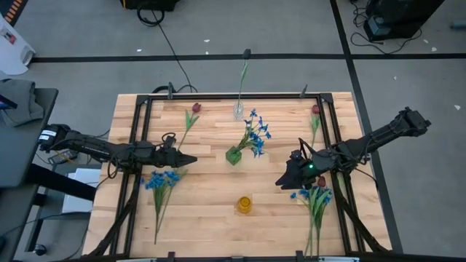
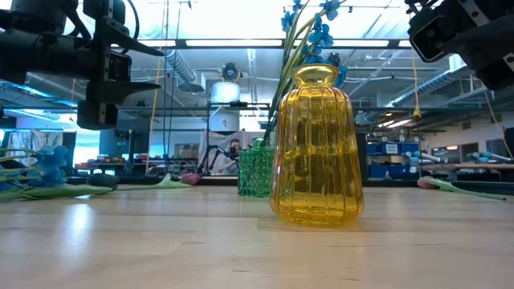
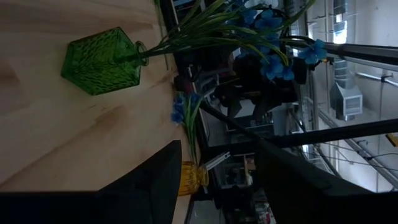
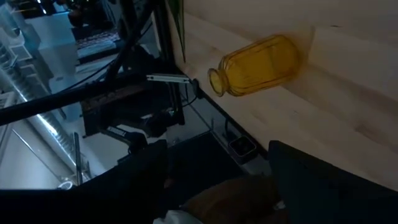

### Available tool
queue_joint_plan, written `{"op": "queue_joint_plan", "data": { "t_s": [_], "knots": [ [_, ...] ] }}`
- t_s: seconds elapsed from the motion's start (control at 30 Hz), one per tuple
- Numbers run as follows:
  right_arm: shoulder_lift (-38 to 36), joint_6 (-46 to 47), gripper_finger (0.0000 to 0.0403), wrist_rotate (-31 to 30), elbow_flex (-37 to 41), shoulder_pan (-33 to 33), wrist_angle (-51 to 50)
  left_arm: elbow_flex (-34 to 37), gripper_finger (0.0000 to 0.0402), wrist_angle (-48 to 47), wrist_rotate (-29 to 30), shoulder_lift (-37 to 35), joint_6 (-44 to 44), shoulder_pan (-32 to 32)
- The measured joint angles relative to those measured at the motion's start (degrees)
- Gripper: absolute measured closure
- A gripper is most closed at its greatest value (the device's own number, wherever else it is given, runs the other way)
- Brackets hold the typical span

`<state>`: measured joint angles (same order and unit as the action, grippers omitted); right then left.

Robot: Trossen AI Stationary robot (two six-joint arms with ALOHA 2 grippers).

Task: Sort flowers into vase by color
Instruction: Put the left black tulip into the transparent vase

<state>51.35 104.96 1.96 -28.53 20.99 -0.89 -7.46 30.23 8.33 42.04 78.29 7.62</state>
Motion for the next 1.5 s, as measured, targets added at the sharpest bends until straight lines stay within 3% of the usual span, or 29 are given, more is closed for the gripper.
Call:
{"op": "queue_joint_plan", "data": {
  "t_s": [0.3, 0.5, 0.6, 0.77, 1.0, 1.13, 1.5],
  "knots": [
    [0.0, -0.1, 0.0116, 0.0, 0.0, 0.0, 0.0, -0.1, 0.0193, 0.2, -3.6, 0.0, 0.4, 0.0],
    [0.0, -0.2, 0.0115, 0.0, 0.0, 0.0, 0.0, -3.9, 0.0193, -1.9, -8.6, 0.0, 0.2, 1.2],
    [0.0, -1.0, 0.0115, 0.0, 0.0, 0.0, 0.0, -7.8, 0.0193, -10.0, -10.9, 0.0, 0.1, 3.3],
    [0.0, -2.4, 0.0115, -0.1, 0.0, 0.0, 0.0, -15.9, 0.0193, -35.4, -11.6, 0.0, 0.0, 7.7],
    [0.0, -4.6, 0.0115, -3.7, 0.0, 0.0, 0.0, -25.0, 0.0193, -60.4, 0.5, 0.0, 0.1, 8.5],
    [0.0, -5.6, 0.0115, -4.3, 0.0, -0.1, -0.1, -27.2, 0.0193, -68.1, 3.9, 0.0, 0.1, 7.5],
    [0.0, -6.2, 0.0115, -5.6, 0.0, -0.1, -0.1, -27.3, 0.0194, -76.7, 1.1, 6.4, 0.0, 7.0]
  ]
}}
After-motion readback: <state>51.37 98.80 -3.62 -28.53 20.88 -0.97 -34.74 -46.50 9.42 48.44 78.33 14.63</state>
